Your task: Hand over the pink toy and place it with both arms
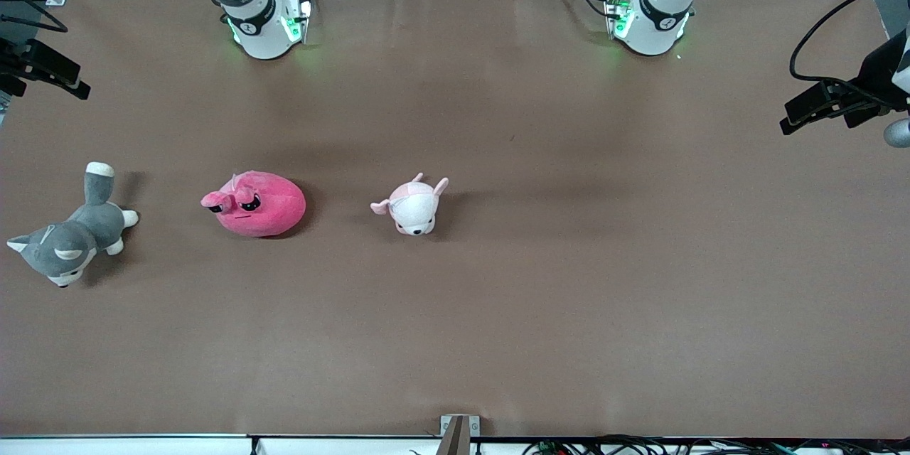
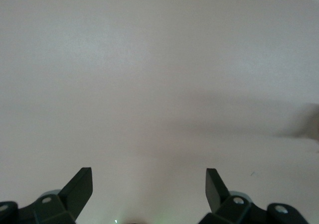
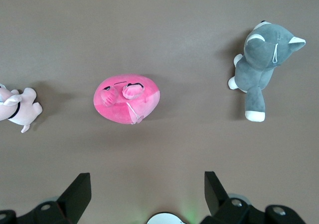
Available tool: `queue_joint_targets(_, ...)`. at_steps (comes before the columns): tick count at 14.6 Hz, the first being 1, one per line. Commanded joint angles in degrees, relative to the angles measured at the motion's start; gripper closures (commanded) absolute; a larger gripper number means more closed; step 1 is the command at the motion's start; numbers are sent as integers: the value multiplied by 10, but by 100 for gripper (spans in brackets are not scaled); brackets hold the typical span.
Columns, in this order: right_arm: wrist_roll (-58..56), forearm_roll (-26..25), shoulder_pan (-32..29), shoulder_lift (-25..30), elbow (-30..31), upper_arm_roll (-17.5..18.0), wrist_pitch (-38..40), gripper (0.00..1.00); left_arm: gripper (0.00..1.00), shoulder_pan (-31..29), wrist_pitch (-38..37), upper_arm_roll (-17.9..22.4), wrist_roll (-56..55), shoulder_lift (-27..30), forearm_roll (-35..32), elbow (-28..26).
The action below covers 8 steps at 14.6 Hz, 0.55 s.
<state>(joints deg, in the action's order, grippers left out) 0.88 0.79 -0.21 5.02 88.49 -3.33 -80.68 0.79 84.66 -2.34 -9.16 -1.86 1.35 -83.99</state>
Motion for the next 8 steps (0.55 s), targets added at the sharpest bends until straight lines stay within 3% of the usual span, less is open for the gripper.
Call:
queue_joint_targets(1, -4, -6, 0, 2, 1, 1, 4, 0, 0, 4, 0, 3, 5, 5, 2, 3)
queue_joint_targets(8, -2, -6, -1, 0, -2, 1, 3, 0, 0, 4, 0, 3, 5, 4, 2, 3)
